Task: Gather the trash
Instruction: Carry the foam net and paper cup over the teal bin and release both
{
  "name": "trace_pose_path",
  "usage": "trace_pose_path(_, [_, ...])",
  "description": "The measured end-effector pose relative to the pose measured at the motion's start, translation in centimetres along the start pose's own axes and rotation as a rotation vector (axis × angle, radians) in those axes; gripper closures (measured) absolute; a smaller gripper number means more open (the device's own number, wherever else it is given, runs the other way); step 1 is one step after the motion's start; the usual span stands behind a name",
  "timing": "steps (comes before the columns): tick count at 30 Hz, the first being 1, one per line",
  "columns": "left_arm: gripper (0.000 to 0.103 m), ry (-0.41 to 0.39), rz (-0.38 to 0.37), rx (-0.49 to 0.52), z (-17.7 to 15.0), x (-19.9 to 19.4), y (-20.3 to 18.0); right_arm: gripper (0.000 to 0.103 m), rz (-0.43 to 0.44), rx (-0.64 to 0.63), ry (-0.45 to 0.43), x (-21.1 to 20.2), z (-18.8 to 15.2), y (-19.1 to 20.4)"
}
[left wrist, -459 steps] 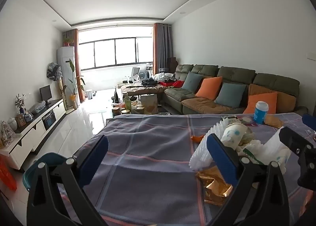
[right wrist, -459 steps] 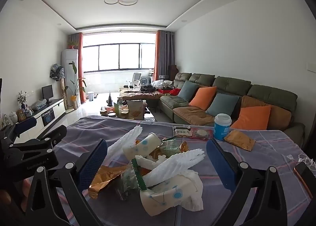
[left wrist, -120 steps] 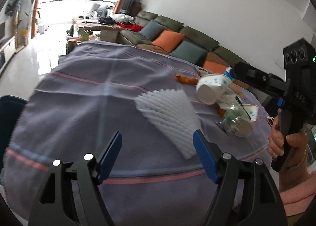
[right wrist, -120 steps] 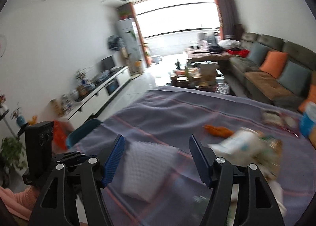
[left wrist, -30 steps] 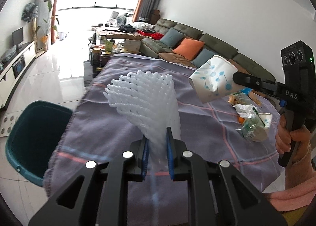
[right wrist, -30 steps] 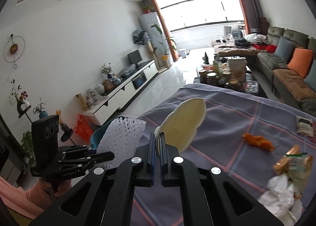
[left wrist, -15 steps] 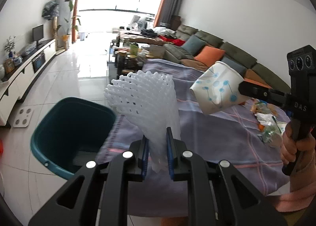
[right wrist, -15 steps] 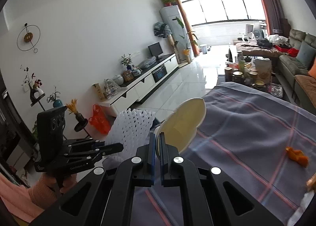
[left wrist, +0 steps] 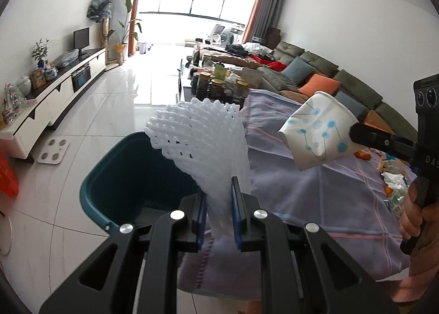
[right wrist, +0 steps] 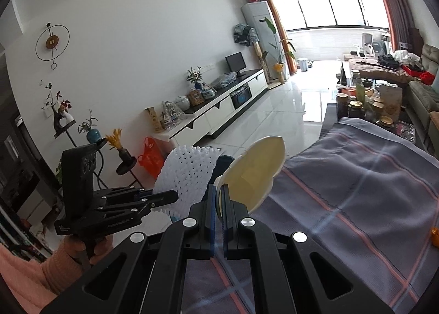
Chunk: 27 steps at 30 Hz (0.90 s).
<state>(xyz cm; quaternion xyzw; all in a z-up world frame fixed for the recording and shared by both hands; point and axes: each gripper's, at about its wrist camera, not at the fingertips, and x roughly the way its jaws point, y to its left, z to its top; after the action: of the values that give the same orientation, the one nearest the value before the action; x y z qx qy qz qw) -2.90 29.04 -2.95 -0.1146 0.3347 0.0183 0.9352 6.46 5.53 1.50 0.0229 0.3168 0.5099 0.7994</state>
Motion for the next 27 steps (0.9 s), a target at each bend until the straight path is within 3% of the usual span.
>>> trace_pose_path(12, [0.086,0.000,0.070,-0.038,0.7,0.5,3.2,0.099,0.041,-0.038,0.034,3.3,0.6,1.9])
trace_pose_path(27, [0.086,0.031,0.098,-0.042,0.6,1.4,4.6,0.099,0.053,-0.046,0.095,6.7,0.5,2.7])
